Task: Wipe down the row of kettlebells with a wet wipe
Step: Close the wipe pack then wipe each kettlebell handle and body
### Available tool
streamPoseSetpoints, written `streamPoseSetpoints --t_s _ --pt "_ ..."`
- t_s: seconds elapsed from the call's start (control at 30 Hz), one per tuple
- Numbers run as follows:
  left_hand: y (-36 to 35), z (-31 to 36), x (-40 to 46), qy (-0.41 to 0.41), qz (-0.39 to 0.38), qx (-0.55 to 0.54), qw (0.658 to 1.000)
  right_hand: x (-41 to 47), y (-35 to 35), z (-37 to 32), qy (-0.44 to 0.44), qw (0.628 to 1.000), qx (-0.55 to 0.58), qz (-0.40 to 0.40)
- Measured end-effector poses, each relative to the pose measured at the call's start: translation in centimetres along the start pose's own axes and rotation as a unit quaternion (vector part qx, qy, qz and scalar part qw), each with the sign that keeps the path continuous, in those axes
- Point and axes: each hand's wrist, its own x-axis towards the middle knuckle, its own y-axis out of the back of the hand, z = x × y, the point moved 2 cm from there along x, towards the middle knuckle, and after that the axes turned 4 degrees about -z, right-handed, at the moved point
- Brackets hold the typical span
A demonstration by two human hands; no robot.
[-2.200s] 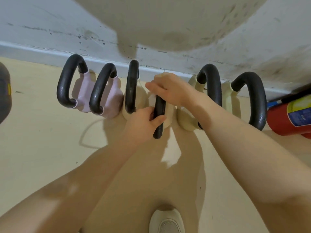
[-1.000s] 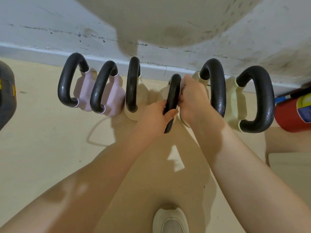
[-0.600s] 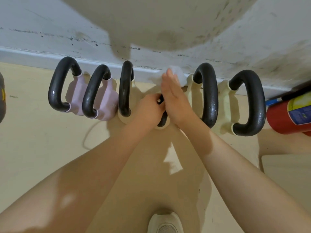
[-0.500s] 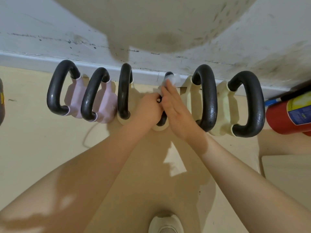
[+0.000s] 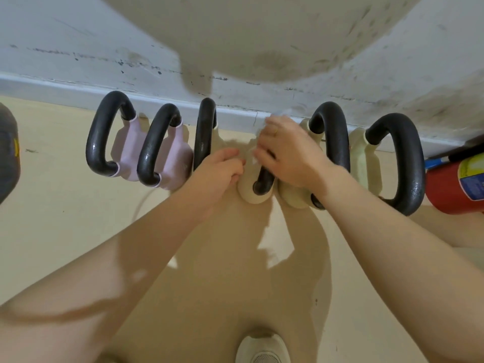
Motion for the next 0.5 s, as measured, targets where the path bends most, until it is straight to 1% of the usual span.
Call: streamPoseSetpoints --t_s 0.03,0.07,0.1,0.13,0.17,0.23,0.27,0.3,0.33,0.37,0.4,0.43,0.47,0.5 --pt "-0.1 0.3 -0.2 -0.007 -0.005 -0.015 1.0 -0.2 -0.8 -0.8 0.063 0.995 -0.077 0.005" --pt "-0.3 0.4 -0.3 -0.008 -0.009 -0.034 0.999 -0.8 -1.2 -1.6 0.111 0.988 -0.105 -0.021" --pt "-0.5 0.5 -0.5 -0.005 -0.007 -0.056 0.998 -1.3 -1.3 -1.8 0.146 0.983 -0.108 -0.041" --pt "-0.7 0.4 -0.6 -0.001 -0.004 -0.072 0.997 -1.7 -1.0 -1.5 0.164 0.98 -0.107 -0.03" --pt "-0.8 0.3 -0.6 0.001 -0.001 -0.082 0.997 -1.7 -0.8 -0.9 0.166 0.982 -0.093 -0.01" --pt "-1.0 0.1 -0.7 0.002 0.007 -0.095 0.995 -2.0 -0.4 -0.3 0.133 0.989 -0.043 0.043" --pt "-1.0 0.0 -0.7 0.003 0.014 -0.097 0.995 -2.2 -0.8 -0.5 0.116 0.989 -0.068 0.06" --pt "-0.9 -0.2 -0.8 0.006 0.021 -0.091 0.996 -2.4 -1.8 -1.0 0.119 0.983 -0.131 0.058" --pt "-0.8 -0.4 -0.8 0.009 0.025 -0.075 0.997 -2.9 -2.8 -1.7 0.141 0.971 -0.192 0.034" --pt "-0.7 -0.5 -0.8 0.013 0.026 -0.059 0.998 -3.5 -3.6 -2.1 0.169 0.96 -0.224 0.022" --pt "-0.7 -0.5 -0.9 0.015 0.025 -0.047 0.998 -4.0 -4.2 -2.3 0.192 0.954 -0.23 0.028" --pt "-0.8 -0.5 -1.0 0.013 0.023 -0.044 0.999 -4.4 -4.6 -2.3 0.193 0.956 -0.211 0.065" --pt "-0.8 -0.4 -1.1 0.004 0.024 -0.044 0.999 -4.6 -4.7 -2.3 0.16 0.969 -0.157 0.104" --pt "-0.9 -0.3 -1.1 -0.008 0.029 -0.048 0.998 -4.6 -4.8 -2.4 0.1 0.983 -0.072 0.137"
